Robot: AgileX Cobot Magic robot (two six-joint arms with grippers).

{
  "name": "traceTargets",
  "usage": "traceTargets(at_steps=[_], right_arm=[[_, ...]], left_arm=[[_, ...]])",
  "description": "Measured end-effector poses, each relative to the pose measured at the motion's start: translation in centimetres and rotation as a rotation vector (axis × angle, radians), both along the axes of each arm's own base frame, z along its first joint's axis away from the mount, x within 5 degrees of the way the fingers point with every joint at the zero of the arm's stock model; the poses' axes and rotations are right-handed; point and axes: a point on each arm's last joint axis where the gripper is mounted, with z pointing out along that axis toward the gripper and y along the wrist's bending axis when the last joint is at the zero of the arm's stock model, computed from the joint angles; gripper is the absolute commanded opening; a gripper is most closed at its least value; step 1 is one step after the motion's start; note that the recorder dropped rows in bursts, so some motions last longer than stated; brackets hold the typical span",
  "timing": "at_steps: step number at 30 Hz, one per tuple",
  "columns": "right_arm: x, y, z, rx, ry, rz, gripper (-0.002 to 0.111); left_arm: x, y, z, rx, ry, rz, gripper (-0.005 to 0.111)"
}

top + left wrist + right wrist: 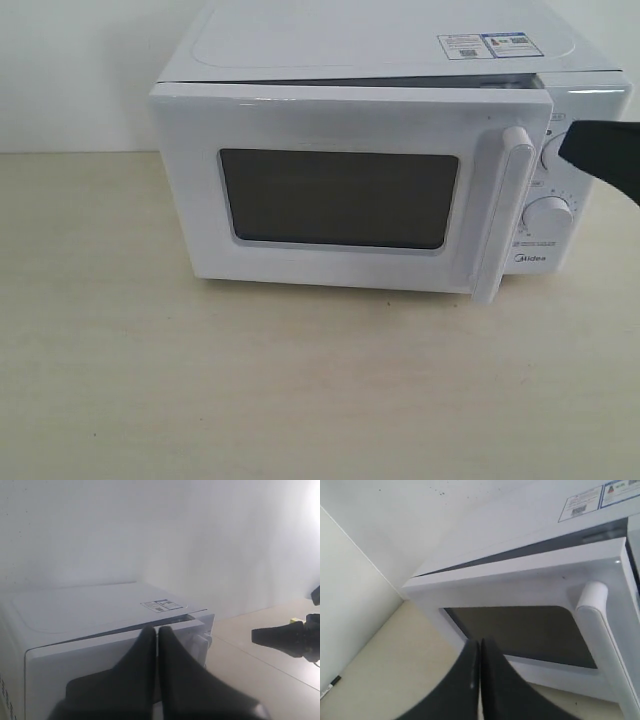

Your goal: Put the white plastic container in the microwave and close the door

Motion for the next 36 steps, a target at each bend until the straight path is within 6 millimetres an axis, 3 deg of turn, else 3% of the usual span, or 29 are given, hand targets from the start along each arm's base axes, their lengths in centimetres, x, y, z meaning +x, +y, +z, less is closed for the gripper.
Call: traceTargets(at_steps=[9, 17, 23, 30, 36], right_arm=[[0.8, 0.5, 2.9, 0.049, -0.057, 0.050, 0.000], [6.6, 1.0, 0.5, 0.053, 0.146, 0.053, 0.000], [10.6, 4.3, -1.0, -0.078, 0.246, -0.034, 0.000], [14.1, 5.8, -1.7, -0.155, 0.278, -0.135, 0.000], [15.5, 6.7, -3.2, -0.194, 0.317, -0.131, 0.000]], left_arm=[[1.1, -0.2, -0.1, -0.053, 0.054, -0.013, 0.004], [1.0, -0.3, 0.1, -0.117, 0.062, -0.030, 0.004], [1.0, -0.3, 0.1, -0.099, 0.050, -0.028, 0.004], [1.0, -0.3, 0.1, -0.087, 0.045, -0.032, 0.004], [1.0, -0.3, 0.1, -0.080, 0.044, -0.032, 0.004]])
